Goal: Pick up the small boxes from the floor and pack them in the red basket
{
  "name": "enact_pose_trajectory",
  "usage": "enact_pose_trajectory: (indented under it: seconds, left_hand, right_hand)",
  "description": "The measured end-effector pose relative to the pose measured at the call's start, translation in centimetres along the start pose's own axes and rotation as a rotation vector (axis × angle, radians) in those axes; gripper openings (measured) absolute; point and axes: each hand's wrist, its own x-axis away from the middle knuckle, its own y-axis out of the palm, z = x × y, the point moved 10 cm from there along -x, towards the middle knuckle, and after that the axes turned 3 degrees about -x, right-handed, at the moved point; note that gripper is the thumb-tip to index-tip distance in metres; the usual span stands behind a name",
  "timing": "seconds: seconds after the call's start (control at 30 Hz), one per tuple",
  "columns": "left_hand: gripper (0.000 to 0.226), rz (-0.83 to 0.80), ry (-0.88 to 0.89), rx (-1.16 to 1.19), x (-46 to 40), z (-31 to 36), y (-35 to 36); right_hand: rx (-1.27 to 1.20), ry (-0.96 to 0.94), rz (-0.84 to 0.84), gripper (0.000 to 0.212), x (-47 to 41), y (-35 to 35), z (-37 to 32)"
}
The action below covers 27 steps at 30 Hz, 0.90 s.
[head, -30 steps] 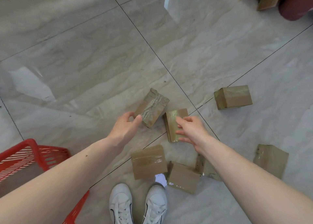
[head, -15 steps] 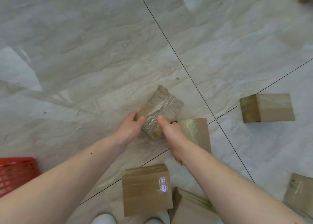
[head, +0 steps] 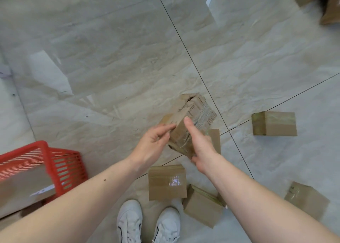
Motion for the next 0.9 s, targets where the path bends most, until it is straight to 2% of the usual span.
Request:
enact_pose_trajectory:
  seconds: [0.03, 0.13, 0.23, 0.3, 0.37, 0.43, 0.53, 0.63, 0.7, 0.8, 0.9]
  left_hand:
    - [0.033, -0.014, 0.014, -0.005, 1.1, 1.1, -0.3]
    - [0.032, -0.036, 0.038, -0.010, 4.4, 4.0, -1.5]
    - [0.033, -0.017, 0.077, -0.019, 7.1, 6.1, -3.1]
    - [0.038, 0.056, 0.070, 0.007, 8.4, 6.7, -4.7]
    - [0.049, 0.177, -0.013, 0.048, 9.3, 6.3, -6.9]
    - [0.069, 0.255, -0.129, 0.036, 10.3, 5.1, -8.6]
    - [0.098, 0.248, -0.297, 0.191, 12.1, 2.4, -8.7]
    - [0.101, 0.194, -0.384, 0.475, 14.7, 0.4, -7.5]
    - [0.092, 0.135, -0.351, 0.605, 16.1, -0.3, -7.1]
    - [0.061, 0.126, -0.294, 0.743, 18.3, -1.4, -7.9]
    - [0.055, 0.183, -0.277, 0.815, 20.5, -3.4, -9.6]
  right_hand:
    - [-0.001, -0.010, 0.010, 0.103, 1.1, -0.2, -0.6]
    - [0.029, -0.051, 0.051, 0.132, 4.2, -0.1, -2.4]
    - [0.125, -0.118, 0.097, 0.119, 7.0, -0.3, -4.5]
    - [0.155, -0.146, 0.105, 0.111, 8.5, -0.4, -5.5]
    - [0.193, -0.166, 0.081, 0.114, 10.1, 0.1, -6.2]
    - [0.205, -0.190, 0.027, 0.114, 11.8, 1.1, -6.1]
    - [0.182, -0.193, -0.068, 0.109, 14.4, 3.2, -5.1]
    - [0.196, -0.218, -0.133, 0.117, 16.6, 4.8, -3.7]
    - [0.227, -0.249, -0.171, 0.120, 18.1, 5.7, -2.3]
    - [0.251, -0.270, -0.243, 0.129, 20.0, 7.3, 0.1]
    - [0.291, -0.296, -0.323, 0.129, 22.0, 9.5, 2.3]
